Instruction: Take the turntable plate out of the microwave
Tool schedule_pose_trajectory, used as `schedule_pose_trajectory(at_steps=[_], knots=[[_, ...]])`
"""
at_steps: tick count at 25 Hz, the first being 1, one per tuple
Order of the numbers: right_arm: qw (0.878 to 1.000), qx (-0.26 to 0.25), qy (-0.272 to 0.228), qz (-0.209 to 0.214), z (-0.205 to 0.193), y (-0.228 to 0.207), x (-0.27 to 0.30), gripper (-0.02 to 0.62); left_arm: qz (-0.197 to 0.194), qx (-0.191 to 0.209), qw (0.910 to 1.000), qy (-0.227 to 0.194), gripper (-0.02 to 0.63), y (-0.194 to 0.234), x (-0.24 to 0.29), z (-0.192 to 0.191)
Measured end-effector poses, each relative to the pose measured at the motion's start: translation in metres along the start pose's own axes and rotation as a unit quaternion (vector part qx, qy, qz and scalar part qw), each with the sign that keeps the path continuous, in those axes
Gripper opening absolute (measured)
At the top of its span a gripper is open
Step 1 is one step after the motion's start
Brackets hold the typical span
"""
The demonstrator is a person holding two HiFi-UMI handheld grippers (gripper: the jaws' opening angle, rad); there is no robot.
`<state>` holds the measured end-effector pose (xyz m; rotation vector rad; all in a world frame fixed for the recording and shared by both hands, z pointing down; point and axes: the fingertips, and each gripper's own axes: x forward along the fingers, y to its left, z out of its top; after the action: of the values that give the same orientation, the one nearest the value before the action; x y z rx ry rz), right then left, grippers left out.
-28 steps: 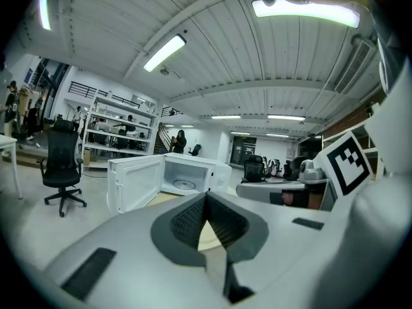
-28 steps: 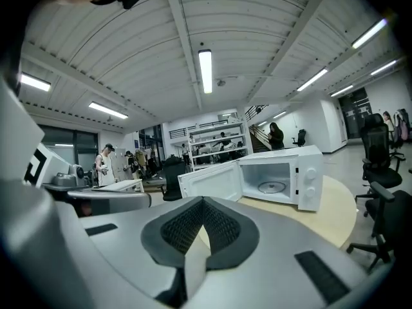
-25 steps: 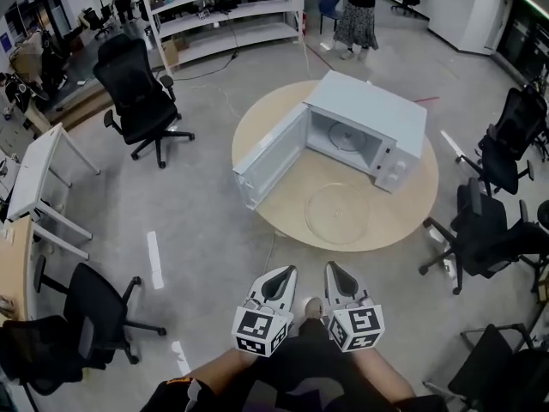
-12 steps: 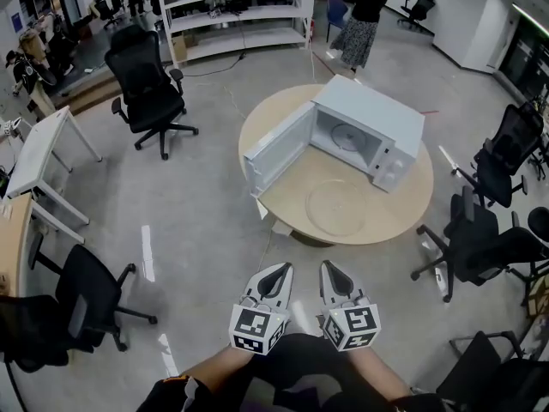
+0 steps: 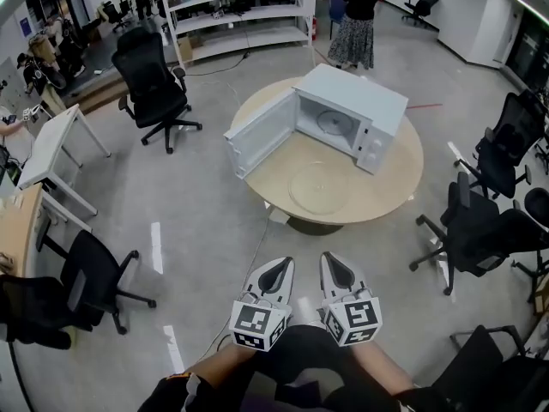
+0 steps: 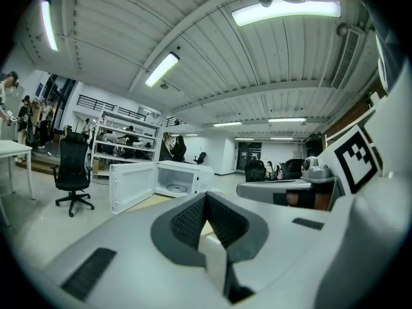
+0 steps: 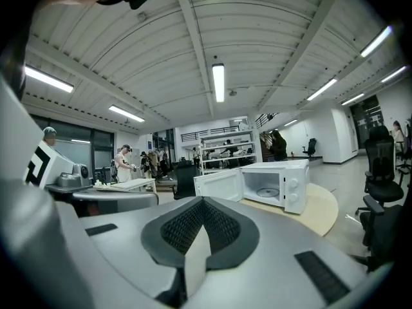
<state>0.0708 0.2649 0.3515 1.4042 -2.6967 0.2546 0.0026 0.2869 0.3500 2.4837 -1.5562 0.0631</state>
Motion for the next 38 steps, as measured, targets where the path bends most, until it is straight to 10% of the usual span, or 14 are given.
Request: schedule_pose_trajectory(at_steps=[14,38], knots=[[0.998,0.005,0.007,0.059,-0.037,-0.018,-0.113,0.018,0.059,-0.007,0.9981,0.016,0.046,-0.115,-0.045,-0.051],[0.996,-0.019,0.009,0.09,-0.049,-0.004,-0.16,0.018,0.107,0.003,0.9943,-0.006,0.046,-0.151,-0.081,-0.058]])
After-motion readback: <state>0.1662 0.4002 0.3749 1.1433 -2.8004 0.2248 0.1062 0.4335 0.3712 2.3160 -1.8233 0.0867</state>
